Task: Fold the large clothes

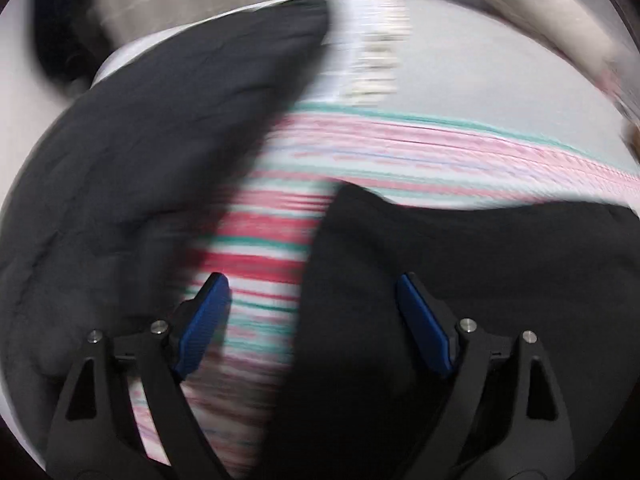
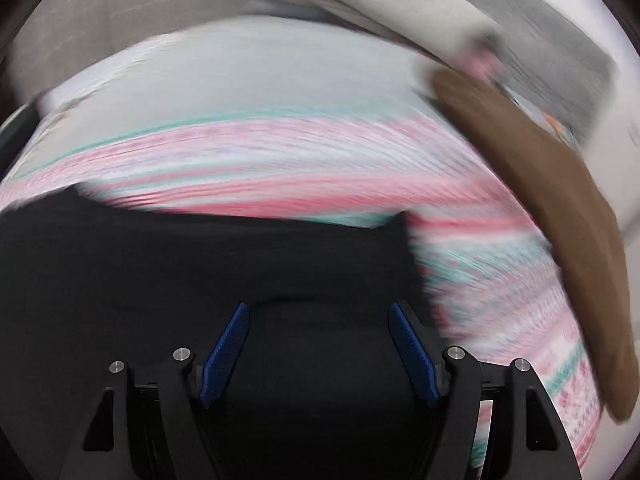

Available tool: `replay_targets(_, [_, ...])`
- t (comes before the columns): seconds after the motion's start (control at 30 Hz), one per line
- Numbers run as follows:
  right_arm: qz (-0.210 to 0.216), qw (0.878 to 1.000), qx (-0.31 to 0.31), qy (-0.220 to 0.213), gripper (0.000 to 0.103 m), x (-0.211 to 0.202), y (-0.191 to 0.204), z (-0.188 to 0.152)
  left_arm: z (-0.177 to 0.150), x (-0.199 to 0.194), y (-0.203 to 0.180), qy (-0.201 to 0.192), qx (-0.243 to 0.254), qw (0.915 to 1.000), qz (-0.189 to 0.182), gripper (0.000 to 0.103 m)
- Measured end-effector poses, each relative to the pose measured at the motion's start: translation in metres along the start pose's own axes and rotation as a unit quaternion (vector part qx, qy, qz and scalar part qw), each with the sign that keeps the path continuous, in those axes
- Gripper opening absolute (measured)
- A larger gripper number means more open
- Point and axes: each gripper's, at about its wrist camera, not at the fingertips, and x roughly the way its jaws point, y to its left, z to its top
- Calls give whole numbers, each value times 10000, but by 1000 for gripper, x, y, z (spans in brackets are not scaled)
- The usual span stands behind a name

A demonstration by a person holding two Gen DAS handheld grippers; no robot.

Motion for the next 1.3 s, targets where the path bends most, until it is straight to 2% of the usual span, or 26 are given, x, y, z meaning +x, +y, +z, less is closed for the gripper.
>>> replay_targets(0.03, [-78,9991,395,111,76,-2,-21,1,2,-2,6,-4,68,9997,220,85])
replay_targets(0.07, [-900,9947,465,166,76,-6,-36,-1,2,-8,6,-10,113,9997,236,84])
replay_targets(0.1, [-1327,9907,287,47,76,-16,-43,-6,-1,-19,7,-40,141,9995,284,84])
replay_targets(0.17, [-1399,9900,156,-73,75,-36,-49,-16,-14,-53,3,-298,239,9991,177,84])
replay_targets(0.23, [-1188,9919,190,-407,77,-73,-49,-33,-30,-84,-6,-497,350,9982,-17,85])
replay_targets(0.3, [-655,9952,241,-684,77,-110,-42,-53,-50,-116,-19,-581,422,9966,-408,89])
replay_targets(0.37, [-111,9962,215,-835,82,-141,-22,-78,-76,-150,-31,-672,417,9926,-927,97])
replay_targets(0.47, [395,9953,30,-889,84,-169,13,-112,-115,-187,-44,-877,444,9855,-1386,101])
replay_targets(0.53, [707,9942,7,-816,84,-177,36,-130,-136,-189,-53,-761,487,9834,-1573,101])
replay_targets(0.6, [973,9932,126,-626,84,-179,43,-154,-149,-170,-54,-393,430,9843,-1665,101])
replay_targets(0.67, [895,9950,256,-373,84,-171,35,-171,-173,-150,-42,-29,299,9878,-1529,101])
replay_targets(0.7, [742,9965,315,-223,84,-165,27,-179,-182,-153,-33,-229,279,9870,-1564,101])
replay_targets(0.73, [745,9966,313,-165,83,-163,20,-190,-188,-157,-28,-382,329,9883,-1442,101])
replay_targets(0.77, [865,9955,314,-207,83,-167,15,-201,-191,-164,-24,-419,482,9915,-1134,101])
replay_targets(0.83, [515,9981,236,-233,84,-183,13,-215,-190,-176,-13,-383,361,9951,-838,101])
replay_targets(0.9, [-161,9992,227,-289,84,-200,12,-225,-192,-190,-1,-394,-47,9945,-969,101])
replay_targets(1.0, [-20,9976,581,-386,84,-214,-3,-238,-204,-220,-2,-392,-351,9880,-1453,102])
replay_targets(1.1, [43,9961,756,-456,91,-231,2,-256,-224,-237,-26,-193,-5,9828,-1835,102])
replay_targets(1.17, [83,9969,634,-468,97,-236,14,-265,-236,-243,-46,-90,220,9792,-2014,102])
replay_targets(1.3, [141,9978,382,-522,98,-237,38,-275,-271,-249,-82,102,483,9799,-1935,102])
